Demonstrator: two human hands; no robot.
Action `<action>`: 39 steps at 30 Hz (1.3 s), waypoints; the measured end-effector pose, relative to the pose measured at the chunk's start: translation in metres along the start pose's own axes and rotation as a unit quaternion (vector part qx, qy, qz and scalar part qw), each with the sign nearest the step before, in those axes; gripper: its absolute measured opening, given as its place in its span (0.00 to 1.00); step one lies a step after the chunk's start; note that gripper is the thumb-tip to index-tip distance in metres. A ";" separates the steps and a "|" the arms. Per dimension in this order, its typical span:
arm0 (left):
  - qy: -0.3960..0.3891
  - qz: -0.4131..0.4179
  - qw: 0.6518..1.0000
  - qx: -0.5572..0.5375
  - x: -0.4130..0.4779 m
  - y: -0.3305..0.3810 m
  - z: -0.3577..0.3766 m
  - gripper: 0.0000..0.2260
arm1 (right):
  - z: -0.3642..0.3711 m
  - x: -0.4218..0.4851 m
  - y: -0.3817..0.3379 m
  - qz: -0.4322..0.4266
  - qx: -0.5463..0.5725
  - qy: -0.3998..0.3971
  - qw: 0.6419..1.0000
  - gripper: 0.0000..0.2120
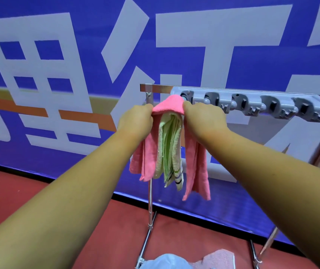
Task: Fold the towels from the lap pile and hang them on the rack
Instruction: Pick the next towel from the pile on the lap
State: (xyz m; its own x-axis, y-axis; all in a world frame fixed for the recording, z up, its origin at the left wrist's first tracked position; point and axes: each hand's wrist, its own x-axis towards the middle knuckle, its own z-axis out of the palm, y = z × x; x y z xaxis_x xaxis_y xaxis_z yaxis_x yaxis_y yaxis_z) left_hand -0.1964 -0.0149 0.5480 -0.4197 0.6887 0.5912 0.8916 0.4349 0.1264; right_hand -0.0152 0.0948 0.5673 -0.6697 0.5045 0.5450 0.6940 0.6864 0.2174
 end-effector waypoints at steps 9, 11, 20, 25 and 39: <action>-0.026 -0.116 0.968 -0.222 -0.028 0.013 0.036 0.02 | 0.043 -0.024 -0.012 0.162 0.224 -0.069 0.958 0.10; -0.052 -0.134 0.961 -0.237 -0.037 0.011 0.051 0.05 | 0.058 -0.032 -0.014 0.196 0.252 -0.117 0.941 0.10; -0.103 -0.195 0.957 -0.190 -0.066 -0.008 0.089 0.06 | 0.105 -0.064 0.000 0.273 0.207 -0.212 0.915 0.09; -0.110 -0.207 0.951 -0.199 -0.069 -0.012 0.100 0.04 | 0.113 -0.068 0.006 0.294 0.203 -0.190 0.915 0.08; -0.278 -0.186 0.920 -0.206 -0.104 0.002 0.127 0.05 | 0.102 -0.101 -0.028 0.094 0.286 -0.386 0.872 0.09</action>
State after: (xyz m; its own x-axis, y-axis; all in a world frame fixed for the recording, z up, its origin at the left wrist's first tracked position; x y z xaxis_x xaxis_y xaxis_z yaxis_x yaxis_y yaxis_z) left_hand -0.1728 -0.0123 0.3855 -0.6284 0.7769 -0.0386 0.6094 0.5225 0.5964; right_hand 0.0056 0.0780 0.4231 -0.6906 0.6861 -0.2285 0.7125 0.5916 -0.3772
